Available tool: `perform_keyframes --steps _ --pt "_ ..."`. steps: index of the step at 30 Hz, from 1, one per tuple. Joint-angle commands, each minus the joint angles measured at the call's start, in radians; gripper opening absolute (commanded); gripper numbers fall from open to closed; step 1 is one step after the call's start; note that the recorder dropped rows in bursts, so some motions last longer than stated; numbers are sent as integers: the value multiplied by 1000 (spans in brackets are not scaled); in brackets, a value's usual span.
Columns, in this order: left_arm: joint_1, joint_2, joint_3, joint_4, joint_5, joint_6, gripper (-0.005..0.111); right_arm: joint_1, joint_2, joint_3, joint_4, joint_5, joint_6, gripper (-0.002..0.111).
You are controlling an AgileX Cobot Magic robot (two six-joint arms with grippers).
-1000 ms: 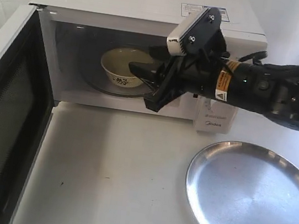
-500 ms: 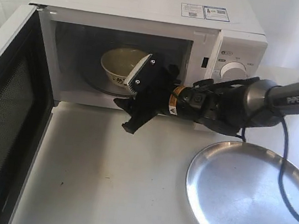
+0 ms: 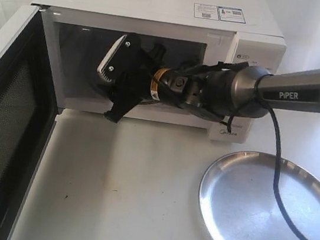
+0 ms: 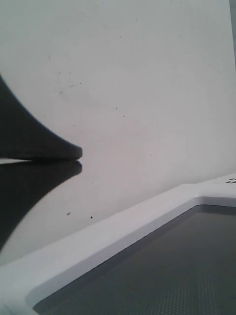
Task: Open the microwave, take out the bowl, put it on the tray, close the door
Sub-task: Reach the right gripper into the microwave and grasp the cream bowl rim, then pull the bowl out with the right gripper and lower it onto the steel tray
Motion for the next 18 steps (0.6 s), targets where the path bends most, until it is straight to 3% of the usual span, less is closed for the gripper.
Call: perform_keyframes --steps 1,8,10,13,14,18 --pt "-5 -2 -3 -8 3 0 0 -1 48 -85 35 122 -5 60" --pt "-5 -2 -3 -8 3 0 0 -1 149 -153 35 192 -3 56" --pt "-5 -2 -3 -8 3 0 0 -1 166 -161 35 203 -3 43" --pt "-5 -2 -3 -8 3 0 0 1 163 -161 35 205 -3 7" --pt "-5 -2 -3 -8 3 0 0 5 156 -161 37 210 2 1" --pt "-5 -2 -3 -8 3 0 0 21 114 -152 28 183 61 0"
